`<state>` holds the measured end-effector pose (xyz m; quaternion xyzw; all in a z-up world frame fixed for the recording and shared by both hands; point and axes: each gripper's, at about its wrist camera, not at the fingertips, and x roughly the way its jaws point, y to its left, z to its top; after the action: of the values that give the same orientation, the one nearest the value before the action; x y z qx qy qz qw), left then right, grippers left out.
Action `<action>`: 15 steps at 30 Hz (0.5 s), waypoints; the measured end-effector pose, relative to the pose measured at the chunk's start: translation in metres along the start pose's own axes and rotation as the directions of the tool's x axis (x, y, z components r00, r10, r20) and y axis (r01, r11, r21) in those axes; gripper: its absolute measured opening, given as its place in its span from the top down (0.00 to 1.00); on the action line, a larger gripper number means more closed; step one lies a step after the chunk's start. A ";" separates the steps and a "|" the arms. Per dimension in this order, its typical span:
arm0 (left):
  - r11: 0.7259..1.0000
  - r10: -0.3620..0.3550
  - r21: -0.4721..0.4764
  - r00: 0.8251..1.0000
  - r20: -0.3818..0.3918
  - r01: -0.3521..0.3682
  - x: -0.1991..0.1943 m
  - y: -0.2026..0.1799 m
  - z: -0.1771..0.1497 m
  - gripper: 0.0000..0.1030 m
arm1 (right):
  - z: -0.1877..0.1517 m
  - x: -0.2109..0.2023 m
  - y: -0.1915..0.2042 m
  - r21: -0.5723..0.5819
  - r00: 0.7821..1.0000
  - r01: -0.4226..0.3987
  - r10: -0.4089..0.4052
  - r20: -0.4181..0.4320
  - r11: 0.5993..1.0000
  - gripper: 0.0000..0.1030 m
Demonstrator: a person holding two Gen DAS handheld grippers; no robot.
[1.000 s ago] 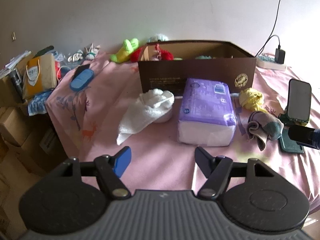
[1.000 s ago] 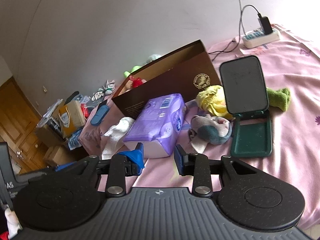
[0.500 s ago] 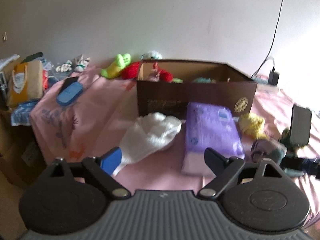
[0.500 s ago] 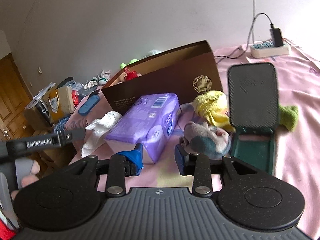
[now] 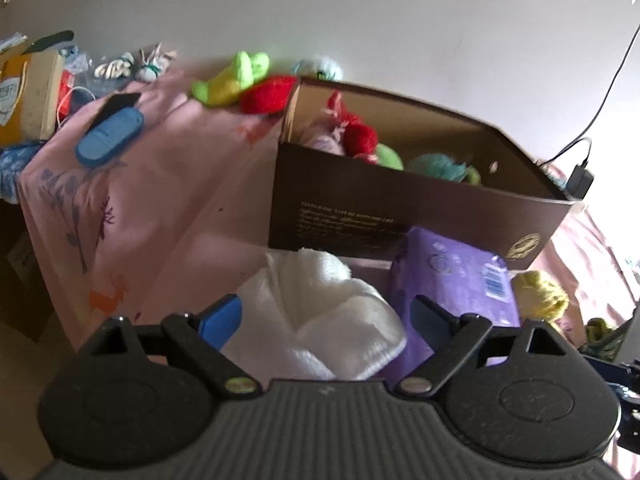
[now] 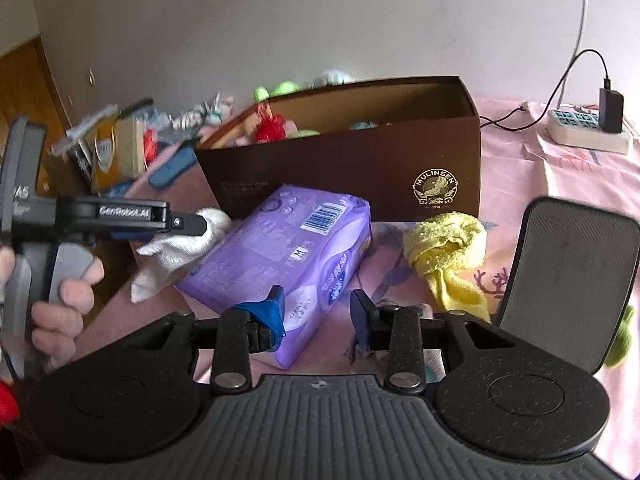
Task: Organize soft objects
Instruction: 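Grasp the white knitted item with the left tool while the right tool grasps the grey-teal sock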
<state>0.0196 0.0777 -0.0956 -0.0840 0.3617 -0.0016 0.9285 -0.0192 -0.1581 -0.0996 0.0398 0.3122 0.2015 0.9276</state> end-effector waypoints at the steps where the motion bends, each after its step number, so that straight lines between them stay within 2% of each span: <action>1: 1.000 0.008 0.008 1.000 -0.017 -0.008 0.004 0.000 0.003 0.11 | 0.000 0.000 0.000 0.000 1.000 0.000 0.000 0.000 1.000 0.81; 9: 1.000 -0.012 0.008 0.990 -0.140 0.013 0.031 0.011 0.024 0.10 | 0.025 0.002 -0.007 0.038 0.995 0.056 -0.052 -0.090 0.998 0.81; 15: 0.998 -0.012 0.064 0.978 -0.207 0.026 0.052 0.014 0.026 0.10 | 0.022 0.005 0.001 0.027 0.985 0.100 -0.095 -0.147 0.995 0.81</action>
<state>0.0747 0.0923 -0.1141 -0.0559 0.4552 -0.0311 0.8881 -0.0029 -0.1535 -0.0850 0.0257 0.3838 0.1528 0.9103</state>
